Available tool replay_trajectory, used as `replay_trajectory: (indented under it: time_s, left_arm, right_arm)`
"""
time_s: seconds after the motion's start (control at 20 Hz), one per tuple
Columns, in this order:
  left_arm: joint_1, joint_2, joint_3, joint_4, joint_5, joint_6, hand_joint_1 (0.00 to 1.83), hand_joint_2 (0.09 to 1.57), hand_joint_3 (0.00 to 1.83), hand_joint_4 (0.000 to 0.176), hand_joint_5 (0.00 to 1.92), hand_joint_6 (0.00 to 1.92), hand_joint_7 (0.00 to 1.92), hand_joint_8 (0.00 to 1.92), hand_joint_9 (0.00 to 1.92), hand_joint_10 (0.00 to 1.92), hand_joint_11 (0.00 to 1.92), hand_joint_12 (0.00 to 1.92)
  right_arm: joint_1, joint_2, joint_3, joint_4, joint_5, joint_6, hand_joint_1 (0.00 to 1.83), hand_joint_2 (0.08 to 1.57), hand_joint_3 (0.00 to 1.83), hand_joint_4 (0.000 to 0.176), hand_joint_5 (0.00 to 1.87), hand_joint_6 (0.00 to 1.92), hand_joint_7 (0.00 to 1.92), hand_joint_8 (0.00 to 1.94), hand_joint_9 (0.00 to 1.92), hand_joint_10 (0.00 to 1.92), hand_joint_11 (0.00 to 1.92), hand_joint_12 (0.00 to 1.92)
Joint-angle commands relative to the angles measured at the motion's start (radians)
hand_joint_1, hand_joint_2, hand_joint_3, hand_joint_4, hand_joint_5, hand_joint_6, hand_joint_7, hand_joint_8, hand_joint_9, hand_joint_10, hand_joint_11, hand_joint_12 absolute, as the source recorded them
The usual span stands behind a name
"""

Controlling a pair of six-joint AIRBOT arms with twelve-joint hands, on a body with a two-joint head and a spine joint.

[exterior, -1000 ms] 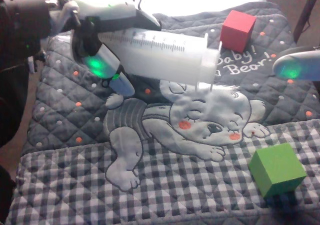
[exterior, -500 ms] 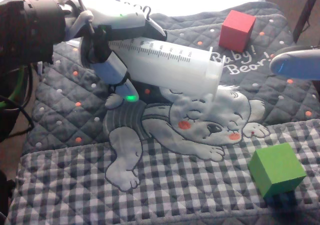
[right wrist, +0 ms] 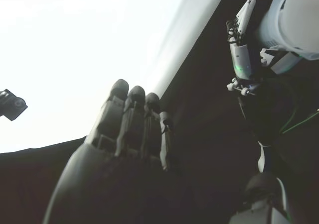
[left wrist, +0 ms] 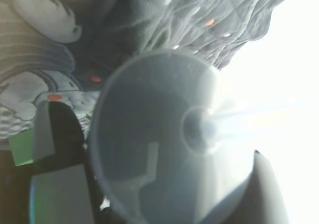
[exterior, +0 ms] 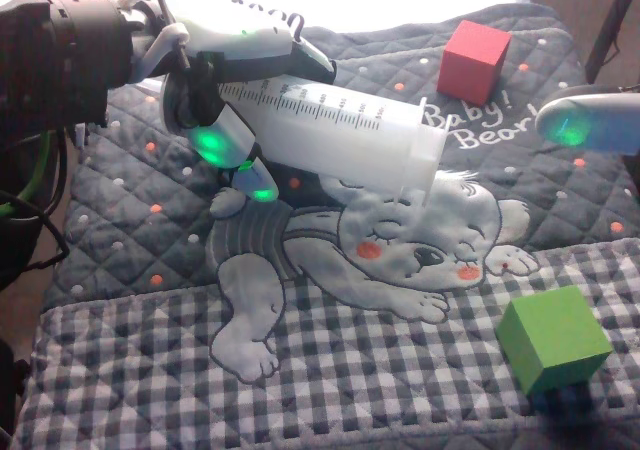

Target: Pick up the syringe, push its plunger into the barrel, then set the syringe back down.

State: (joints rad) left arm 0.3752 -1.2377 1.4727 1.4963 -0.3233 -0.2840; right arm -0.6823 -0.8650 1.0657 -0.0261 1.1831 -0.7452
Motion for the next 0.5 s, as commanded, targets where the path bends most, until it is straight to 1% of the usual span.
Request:
replay_trajectory:
  time_s: [0.0, 0.05, 0.1, 0.15, 0.2, 0.25, 0.3, 0.35, 0.4, 0.45]
  left_arm:
    - [-0.010, -0.003, -0.002, -0.029, -0.021, -0.006, 1.07, 1.32, 0.02, 0.035, 0.58, 1.58, 0.61, 1.61, 0.47, 1.68, 0.51, 1.89]
    - [-0.009, -0.003, -0.004, -0.027, -0.022, -0.006, 0.93, 1.12, 0.00, 0.000, 0.53, 0.27, 0.51, 0.22, 0.45, 0.38, 0.14, 1.09]
    - [-0.007, -0.003, -0.004, -0.024, -0.023, -0.006, 0.86, 1.09, 0.00, 0.026, 0.48, 0.08, 0.37, 0.05, 0.26, 0.11, 0.03, 0.76]
    - [-0.006, -0.002, -0.004, -0.023, -0.024, -0.006, 0.80, 1.06, 0.00, 0.070, 0.43, 0.02, 0.27, 0.01, 0.10, 0.03, 0.00, 0.29]
    - [-0.006, -0.002, -0.004, -0.023, -0.025, -0.006, 0.80, 1.06, 0.00, 0.070, 0.43, 0.02, 0.27, 0.01, 0.10, 0.03, 0.00, 0.29]
    - [-0.004, -0.001, -0.004, -0.023, -0.027, -0.006, 0.71, 1.03, 0.00, 0.117, 0.37, 0.00, 0.21, 0.00, 0.02, 0.01, 0.00, 0.06]
    - [-0.003, -0.001, -0.005, -0.023, -0.029, -0.006, 0.66, 1.01, 0.00, 0.139, 0.32, 0.00, 0.15, 0.00, 0.00, 0.00, 0.00, 0.01]
    - [0.000, 0.000, -0.006, -0.023, -0.031, -0.006, 0.56, 0.88, 0.00, 0.175, 0.20, 0.00, 0.02, 0.00, 0.00, 0.00, 0.00, 0.00]
    - [0.001, 0.001, -0.007, -0.023, -0.032, -0.006, 0.52, 0.84, 0.00, 0.176, 0.15, 0.00, 0.00, 0.00, 0.00, 0.00, 0.00, 0.00]
    - [0.001, 0.001, -0.008, -0.023, -0.036, -0.006, 0.49, 0.79, 0.00, 0.176, 0.05, 0.00, 0.00, 0.00, 0.00, 0.00, 0.00, 0.00]
  right_arm:
    - [0.015, 0.003, 0.002, 0.022, 0.120, 0.001, 0.12, 0.85, 0.00, 0.062, 0.04, 0.00, 0.17, 0.00, 0.14, 0.00, 0.06, 0.16]
    - [0.015, 0.003, 0.002, 0.022, 0.120, 0.001, 0.11, 0.88, 0.01, 0.072, 0.03, 0.00, 0.16, 0.00, 0.14, 0.00, 0.06, 0.16]
    - [0.015, 0.003, 0.002, 0.022, 0.120, 0.001, 0.12, 0.89, 0.01, 0.073, 0.03, 0.00, 0.16, 0.00, 0.13, 0.00, 0.06, 0.16]
    - [0.015, 0.003, 0.002, 0.022, 0.120, 0.001, 0.13, 0.89, 0.01, 0.084, 0.04, 0.01, 0.16, 0.00, 0.13, 0.00, 0.05, 0.15]
    - [0.015, 0.003, 0.002, 0.022, 0.120, 0.001, 0.13, 0.89, 0.01, 0.084, 0.04, 0.01, 0.16, 0.00, 0.13, 0.00, 0.05, 0.15]
    - [0.015, 0.003, 0.002, 0.022, 0.120, 0.001, 0.13, 0.90, 0.01, 0.079, 0.03, 0.00, 0.16, 0.00, 0.13, 0.00, 0.05, 0.15]
    - [0.015, 0.003, 0.002, 0.022, 0.120, 0.001, 0.13, 0.90, 0.01, 0.079, 0.03, 0.00, 0.16, 0.00, 0.13, 0.00, 0.06, 0.15]
    - [0.015, 0.003, 0.002, 0.022, 0.120, 0.001, 0.09, 0.87, 0.00, 0.093, 0.05, 0.01, 0.17, 0.00, 0.15, 0.01, 0.07, 0.16]
    - [0.015, 0.003, 0.002, 0.022, 0.120, 0.001, 0.11, 0.89, 0.00, 0.084, 0.05, 0.00, 0.16, 0.00, 0.14, 0.00, 0.06, 0.15]
    - [0.015, 0.003, 0.003, 0.022, 0.120, 0.001, 0.13, 0.86, 0.00, 0.097, 0.05, 0.01, 0.18, 0.00, 0.14, 0.00, 0.07, 0.15]
